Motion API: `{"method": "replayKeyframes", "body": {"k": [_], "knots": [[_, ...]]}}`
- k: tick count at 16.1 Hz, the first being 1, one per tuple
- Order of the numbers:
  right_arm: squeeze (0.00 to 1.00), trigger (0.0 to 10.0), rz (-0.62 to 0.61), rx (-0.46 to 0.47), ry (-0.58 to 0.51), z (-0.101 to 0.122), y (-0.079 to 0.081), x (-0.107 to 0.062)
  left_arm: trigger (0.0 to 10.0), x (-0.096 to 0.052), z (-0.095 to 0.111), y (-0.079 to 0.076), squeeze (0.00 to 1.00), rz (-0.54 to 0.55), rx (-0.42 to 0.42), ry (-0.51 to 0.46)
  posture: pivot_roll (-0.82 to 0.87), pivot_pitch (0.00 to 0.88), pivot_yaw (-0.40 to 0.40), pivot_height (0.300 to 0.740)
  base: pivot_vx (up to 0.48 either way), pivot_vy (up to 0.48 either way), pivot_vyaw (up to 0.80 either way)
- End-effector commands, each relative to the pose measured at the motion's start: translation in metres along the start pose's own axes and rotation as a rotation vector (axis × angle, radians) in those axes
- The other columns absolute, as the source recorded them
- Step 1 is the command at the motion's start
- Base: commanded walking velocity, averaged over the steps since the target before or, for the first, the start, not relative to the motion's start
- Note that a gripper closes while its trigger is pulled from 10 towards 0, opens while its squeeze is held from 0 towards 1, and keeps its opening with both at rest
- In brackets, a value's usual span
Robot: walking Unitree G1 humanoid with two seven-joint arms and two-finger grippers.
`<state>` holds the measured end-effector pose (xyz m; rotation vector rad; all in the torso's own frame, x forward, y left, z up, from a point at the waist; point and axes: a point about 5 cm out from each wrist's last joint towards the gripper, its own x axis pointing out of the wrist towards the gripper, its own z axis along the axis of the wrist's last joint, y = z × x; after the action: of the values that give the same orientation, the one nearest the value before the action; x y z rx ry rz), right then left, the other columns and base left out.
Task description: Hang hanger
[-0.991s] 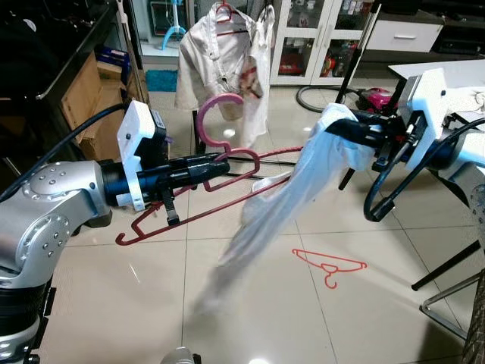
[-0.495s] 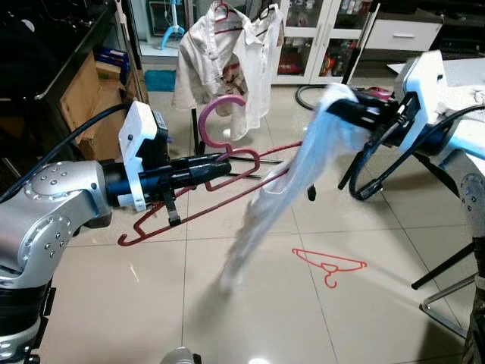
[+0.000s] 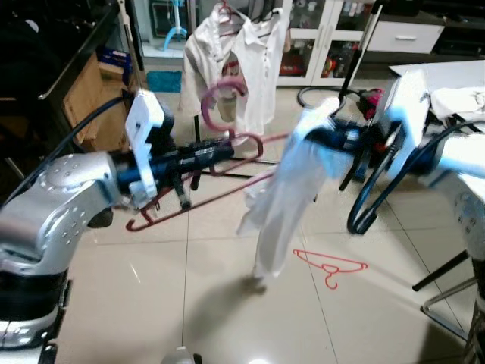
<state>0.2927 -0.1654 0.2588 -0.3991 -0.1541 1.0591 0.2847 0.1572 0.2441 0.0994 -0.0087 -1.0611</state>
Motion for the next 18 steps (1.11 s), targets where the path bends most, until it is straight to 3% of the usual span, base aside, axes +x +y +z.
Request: {"method": "replayKeyframes", "body": {"k": [1,3,5,7,9,12,15,16,17,18], "knots": [[0.0,10.0,-0.045,-0.051,0.037,-0.005,-0.005,-0.001,10.0,0.001,0.007,0.003,0.0,0.019,0.024,-0.027,-0.05,0.0,-0.023,0.74,0.0,0.0,0.0],[0.0,10.0,-0.162,-0.115,0.105,-0.021,-0.017,0.001,10.0,0.001,0.009,0.002,0.0,0.007,0.024,-0.036,-0.04,0.0,-0.021,0.74,0.0,0.0,0.0],[0.0,10.0,-0.151,-0.092,0.084,-0.022,-0.013,0.005,10.0,0.001,0.01,0.001,0.0,0.004,0.025,-0.041,-0.04,0.0,-0.019,0.74,0.0,0.0,0.0],[0.0,10.0,-0.128,-0.08,0.032,-0.015,-0.008,0.011,10.0,0.001,0.011,0.002,0.0,0.006,0.025,-0.043,-0.04,0.0,-0.016,0.74,0.0,0.0,0.0],[0.0,10.0,-0.09,-0.085,-0.087,0.005,0.0,0.025,10.0,0.003,0.01,0.002,0.0,0.007,0.024,-0.043,-0.04,0.0,-0.015,0.74,0.0,0.0,0.0],[0.0,10.0,-0.073,-0.057,-0.189,0.025,0.001,0.028,10.0,0.003,0.009,0.001,0.0,0.003,0.022,-0.04,-0.04,0.0,-0.019,0.74,0.0,0.0,0.0],[0.0,10.0,-0.107,-0.01,-0.25,0.037,-0.01,0.019,10.0,0.004,0.006,0.001,0.0,0.008,0.02,-0.034,-0.04,0.0,-0.024,0.74,0.0,0.0,0.0],[0.0,10.0,-0.258,-0.014,-0.192,0.026,-0.031,0.016,10.0,0.005,0.002,0.003,0.0,0.029,0.013,-0.028,-0.04,0.0,-0.024,0.74,0.0,0.0,0.0],[0.0,10.0,-0.295,-0.015,-0.175,0.023,-0.036,0.015,10.0,0.006,0.0,0.003,0.0,0.038,0.013,-0.024,-0.04,0.0,-0.026,0.74,0.0,0.0,0.0],[0.0,10.0,-0.426,0.007,-0.136,0.013,-0.052,0.011,10.0,0.008,-0.003,0.004,0.0,0.069,-0.008,-0.032,-0.04,0.0,-0.027,0.74,0.0,0.0,0.0]]}}
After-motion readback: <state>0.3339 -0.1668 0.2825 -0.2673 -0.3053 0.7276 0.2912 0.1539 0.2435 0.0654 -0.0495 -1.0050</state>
